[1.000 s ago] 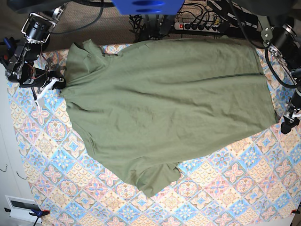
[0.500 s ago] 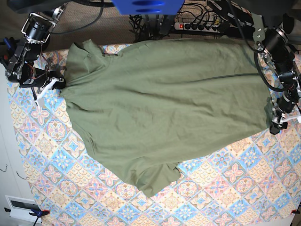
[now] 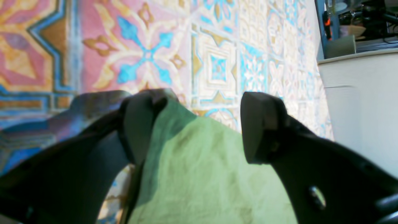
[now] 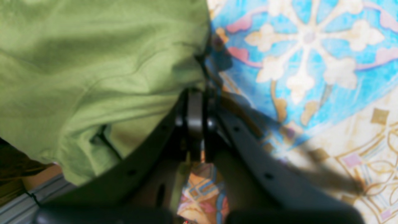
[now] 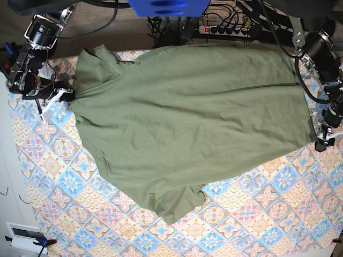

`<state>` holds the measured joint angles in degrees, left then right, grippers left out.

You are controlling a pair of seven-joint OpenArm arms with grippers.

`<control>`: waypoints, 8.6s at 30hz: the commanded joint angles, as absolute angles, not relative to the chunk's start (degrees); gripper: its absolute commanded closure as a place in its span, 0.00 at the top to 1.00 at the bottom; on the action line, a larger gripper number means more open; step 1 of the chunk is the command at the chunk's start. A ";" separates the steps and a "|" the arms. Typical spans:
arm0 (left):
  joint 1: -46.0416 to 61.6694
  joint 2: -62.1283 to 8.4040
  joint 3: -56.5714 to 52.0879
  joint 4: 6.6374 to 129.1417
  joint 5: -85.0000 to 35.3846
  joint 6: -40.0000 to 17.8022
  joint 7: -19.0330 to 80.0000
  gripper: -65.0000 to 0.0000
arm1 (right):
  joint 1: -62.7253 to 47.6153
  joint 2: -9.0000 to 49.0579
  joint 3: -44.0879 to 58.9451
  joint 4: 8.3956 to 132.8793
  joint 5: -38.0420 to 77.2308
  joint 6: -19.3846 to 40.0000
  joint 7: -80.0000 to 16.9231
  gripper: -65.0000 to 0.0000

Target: Layout the t-shirt on the table in an organized manner, then fold the t-shirt properly

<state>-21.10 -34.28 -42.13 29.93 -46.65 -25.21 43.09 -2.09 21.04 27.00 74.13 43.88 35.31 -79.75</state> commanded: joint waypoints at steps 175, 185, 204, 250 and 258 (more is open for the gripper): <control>26.15 -37.23 -22.02 92.97 -50.95 -40.00 69.23 0.00 | 3.12 20.97 38.99 74.77 30.11 35.21 -80.00 0.02; 29.32 -38.02 -18.59 91.47 -47.96 -40.00 66.51 0.31 | 1.71 20.97 38.73 75.30 30.20 35.21 -80.00 0.02; 31.43 -36.97 -37.76 90.77 -56.22 -40.00 78.90 0.51 | -4.70 21.05 28.62 85.05 47.60 35.21 -80.00 0.32; 28.53 -27.12 -40.84 88.92 -59.56 -40.00 77.05 0.51 | -2.59 21.05 22.29 79.25 49.98 35.21 -78.37 0.51; 27.38 -27.21 -41.10 88.40 -59.12 -40.00 76.97 0.51 | -2.59 21.05 22.29 79.25 49.98 35.21 -78.37 0.51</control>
<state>27.51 -26.15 -40.60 87.68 -57.91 -39.72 77.78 -3.31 19.97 21.85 78.37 49.36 34.92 -78.89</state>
